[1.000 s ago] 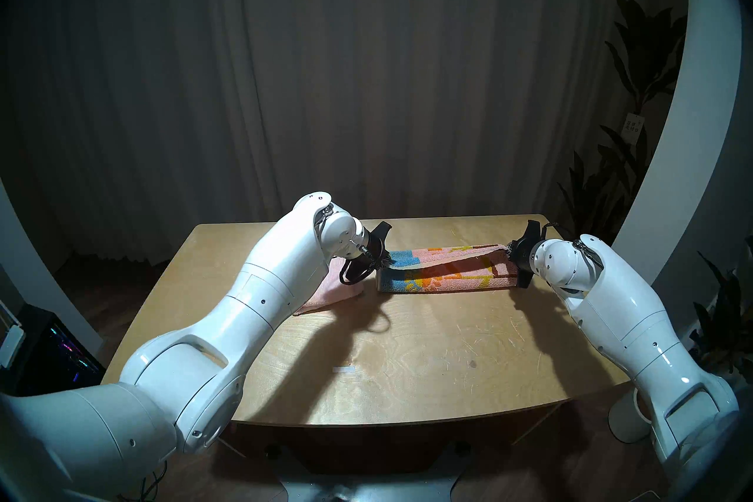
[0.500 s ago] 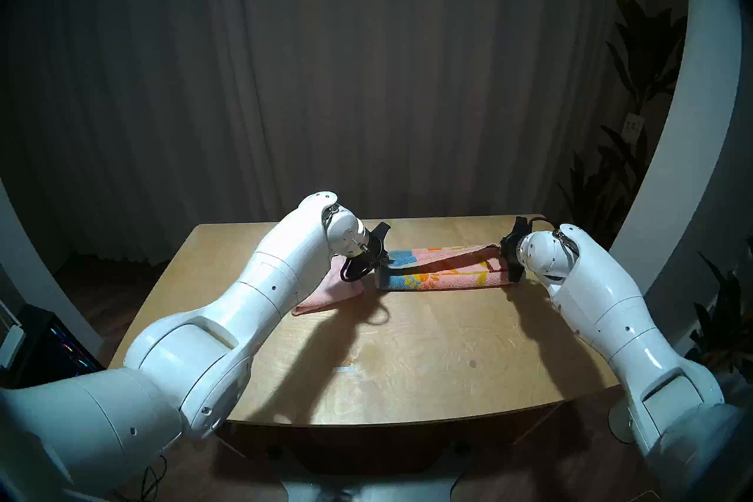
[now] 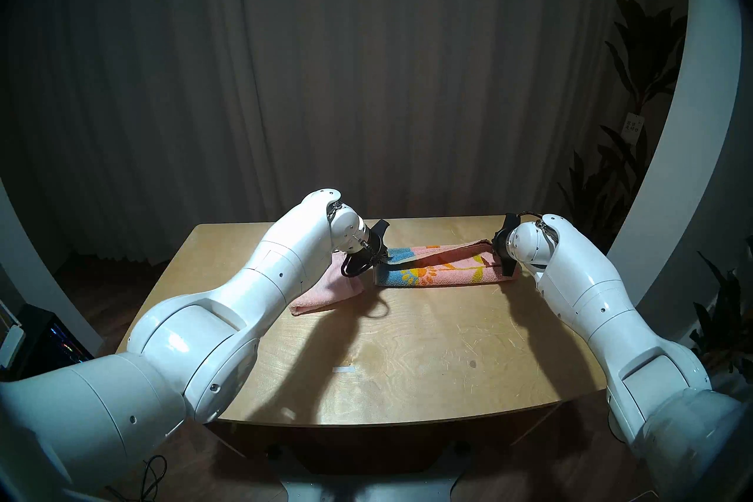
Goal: Fold each towel twice and stack them on table
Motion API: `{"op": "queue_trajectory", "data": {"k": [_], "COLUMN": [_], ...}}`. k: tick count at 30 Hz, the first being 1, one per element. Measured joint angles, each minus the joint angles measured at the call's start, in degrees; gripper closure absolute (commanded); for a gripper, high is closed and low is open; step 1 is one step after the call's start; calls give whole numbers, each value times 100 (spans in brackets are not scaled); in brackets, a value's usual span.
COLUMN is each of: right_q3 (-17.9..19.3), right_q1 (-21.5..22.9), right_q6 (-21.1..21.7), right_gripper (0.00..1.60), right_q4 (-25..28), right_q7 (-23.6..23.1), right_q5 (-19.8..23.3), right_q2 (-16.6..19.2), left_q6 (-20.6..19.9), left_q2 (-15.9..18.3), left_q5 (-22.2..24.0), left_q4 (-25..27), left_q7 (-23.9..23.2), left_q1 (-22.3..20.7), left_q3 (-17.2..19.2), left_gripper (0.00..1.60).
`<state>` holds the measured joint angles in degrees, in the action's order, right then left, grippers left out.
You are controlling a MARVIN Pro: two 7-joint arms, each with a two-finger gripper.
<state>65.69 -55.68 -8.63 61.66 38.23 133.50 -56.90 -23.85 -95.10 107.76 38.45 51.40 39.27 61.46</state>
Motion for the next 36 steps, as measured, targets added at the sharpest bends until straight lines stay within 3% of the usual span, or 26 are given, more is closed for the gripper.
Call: {"op": "queue_trajectory", "data": {"k": [2,3,4,5,7,8,9,11,12,23,36], "right_q3": [-36,-57,-86,-103,-140,-178,-185,-202,-212,-189,12], "right_q1": [92,138,201,240,334,436,456,507,547,790,642], "right_q6": [51,78,115,140,197,265,279,318,352,619,858], "right_gripper": [70,27,27,0,0,0,0,0,0,0,0], "right_q4": [-119,-179,-264,-316,-435,-564,-590,-655,-708,-956,-412], "right_q7": [-8,-11,-15,-19,-31,-50,-54,-68,-81,-218,-218], "right_q5": [-35,-51,-71,-83,-109,-136,-141,-153,-160,-189,-1], "right_q2": [-45,-66,-94,-111,-151,-196,-205,-227,-245,-342,-146], "left_q6": [-7,-10,-14,-17,-24,-31,-32,-37,-40,-68,-482], "left_q2": [-10,-15,-23,-27,-40,-53,-56,-63,-68,-66,118], "left_q5": [-22,-33,-48,-58,-84,-113,-118,-133,-148,-314,-151], "left_q4": [-83,-126,-181,-214,-301,-388,-404,-447,-478,-331,752], "left_q7": [-51,-76,-110,-133,-188,-255,-270,-308,-343,-663,-920], "left_q1": [-48,-72,-102,-121,-172,-225,-235,-262,-284,-374,-40], "left_q3": [8,12,17,20,27,37,40,48,53,58,173], "left_gripper": [104,93,93,90,89,51,51,7,3,0,0]}}
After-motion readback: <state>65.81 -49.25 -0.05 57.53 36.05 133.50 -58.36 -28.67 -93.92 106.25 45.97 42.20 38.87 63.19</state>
